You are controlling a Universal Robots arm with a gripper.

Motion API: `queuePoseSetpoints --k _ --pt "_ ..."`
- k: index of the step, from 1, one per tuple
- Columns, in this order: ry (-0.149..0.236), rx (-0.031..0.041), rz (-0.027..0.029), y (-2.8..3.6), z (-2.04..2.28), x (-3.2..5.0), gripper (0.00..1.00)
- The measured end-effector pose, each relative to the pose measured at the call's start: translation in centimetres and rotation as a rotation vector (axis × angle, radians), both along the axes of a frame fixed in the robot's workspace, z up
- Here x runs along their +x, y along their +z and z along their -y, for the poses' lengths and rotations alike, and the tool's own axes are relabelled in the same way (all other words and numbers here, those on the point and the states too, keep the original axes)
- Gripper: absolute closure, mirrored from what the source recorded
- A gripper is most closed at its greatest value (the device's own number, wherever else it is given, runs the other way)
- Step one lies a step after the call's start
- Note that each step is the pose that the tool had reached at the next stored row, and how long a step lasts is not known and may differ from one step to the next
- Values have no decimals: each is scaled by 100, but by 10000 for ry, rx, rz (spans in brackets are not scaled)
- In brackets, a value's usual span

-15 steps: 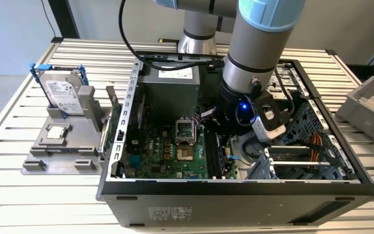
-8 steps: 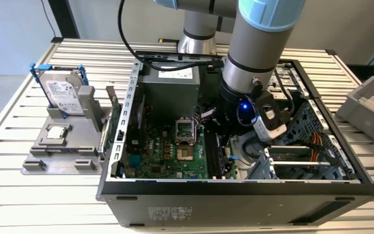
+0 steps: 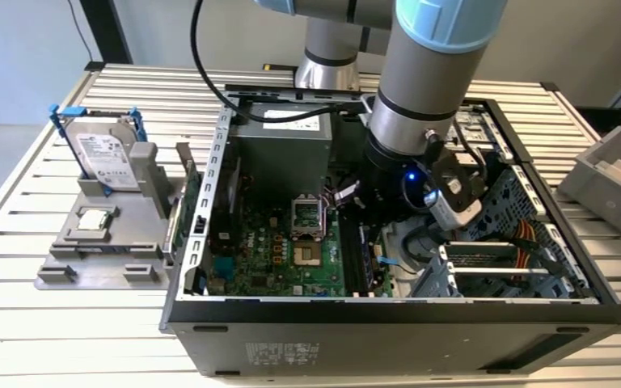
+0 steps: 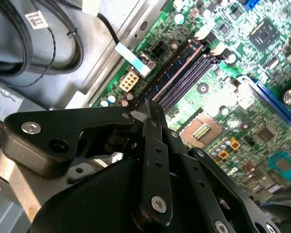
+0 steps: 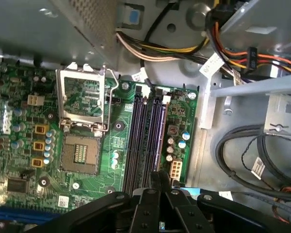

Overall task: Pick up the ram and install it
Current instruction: 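Insert the ram into the slot, then press down the ram until it locks into place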

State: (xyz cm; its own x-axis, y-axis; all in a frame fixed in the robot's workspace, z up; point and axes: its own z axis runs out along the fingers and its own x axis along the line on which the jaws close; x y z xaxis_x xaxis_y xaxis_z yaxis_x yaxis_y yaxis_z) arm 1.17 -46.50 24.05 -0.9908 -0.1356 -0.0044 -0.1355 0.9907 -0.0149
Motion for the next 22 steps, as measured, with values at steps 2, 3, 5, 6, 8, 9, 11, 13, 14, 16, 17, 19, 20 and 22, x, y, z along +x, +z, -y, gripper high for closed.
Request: queuePoseSetpoints --k 2,3,5,6,8,9,11,13,14,16,17,19,20,22 --pt "241 76 0 -1 -1 0 100" --pt "342 130 1 -1 -1 1 100" --pt "507 233 1 -1 -1 0 100" --pt "577 235 2 -2 -2 1 100" --pt "685 235 -1 -2 -3 1 100" --pt "762 235 -1 -2 -5 1 100" --pt "957 235 -3 -2 -11 2 100" --pt "1151 234 -6 -2 -13 1 100" --pt "1259 234 -8 -2 -13 1 100" --pt "1448 234 -10 -1 -14 1 100" --pt "1522 234 -10 -1 -14 1 100" --pt "1627 234 -12 -2 -14 1 100" --pt "1667 234 -12 -2 -14 2 100" --pt "1730 234 -13 -2 -14 2 100"
